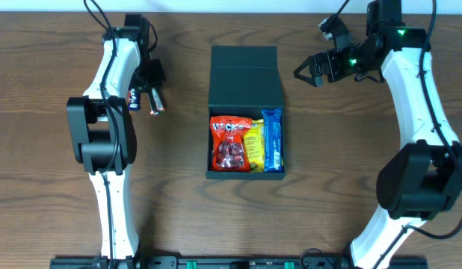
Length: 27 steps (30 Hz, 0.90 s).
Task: Pack container
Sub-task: 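Carry the green bar into the box and lower it between bags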
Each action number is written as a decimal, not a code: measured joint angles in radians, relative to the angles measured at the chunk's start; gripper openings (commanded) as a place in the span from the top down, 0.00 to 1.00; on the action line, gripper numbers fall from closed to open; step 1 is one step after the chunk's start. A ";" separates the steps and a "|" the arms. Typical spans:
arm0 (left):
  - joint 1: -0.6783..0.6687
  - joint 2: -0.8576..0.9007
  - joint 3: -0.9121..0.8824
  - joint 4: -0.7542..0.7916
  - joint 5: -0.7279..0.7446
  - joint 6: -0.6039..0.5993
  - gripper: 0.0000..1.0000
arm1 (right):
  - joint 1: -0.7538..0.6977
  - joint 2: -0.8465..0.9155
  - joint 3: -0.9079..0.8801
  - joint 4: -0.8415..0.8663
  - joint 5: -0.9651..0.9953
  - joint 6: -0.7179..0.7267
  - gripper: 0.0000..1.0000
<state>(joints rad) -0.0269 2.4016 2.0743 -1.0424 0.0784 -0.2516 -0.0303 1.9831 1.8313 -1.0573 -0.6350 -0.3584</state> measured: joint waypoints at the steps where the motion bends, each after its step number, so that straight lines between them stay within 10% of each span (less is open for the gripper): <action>1: -0.003 0.000 0.027 -0.014 0.000 -0.001 0.89 | 0.000 0.000 0.000 0.002 0.000 0.000 0.01; 12: -0.115 0.000 0.378 -0.293 -0.001 -0.016 0.94 | -0.021 0.000 0.008 0.020 0.000 0.037 0.01; 27: -0.546 0.001 0.395 -0.489 0.000 -0.120 0.94 | -0.166 0.000 0.099 0.010 0.000 0.087 0.01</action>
<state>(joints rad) -0.5724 2.4023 2.4691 -1.5314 0.0788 -0.3717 -0.1967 1.9831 1.9301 -1.0473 -0.6353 -0.2714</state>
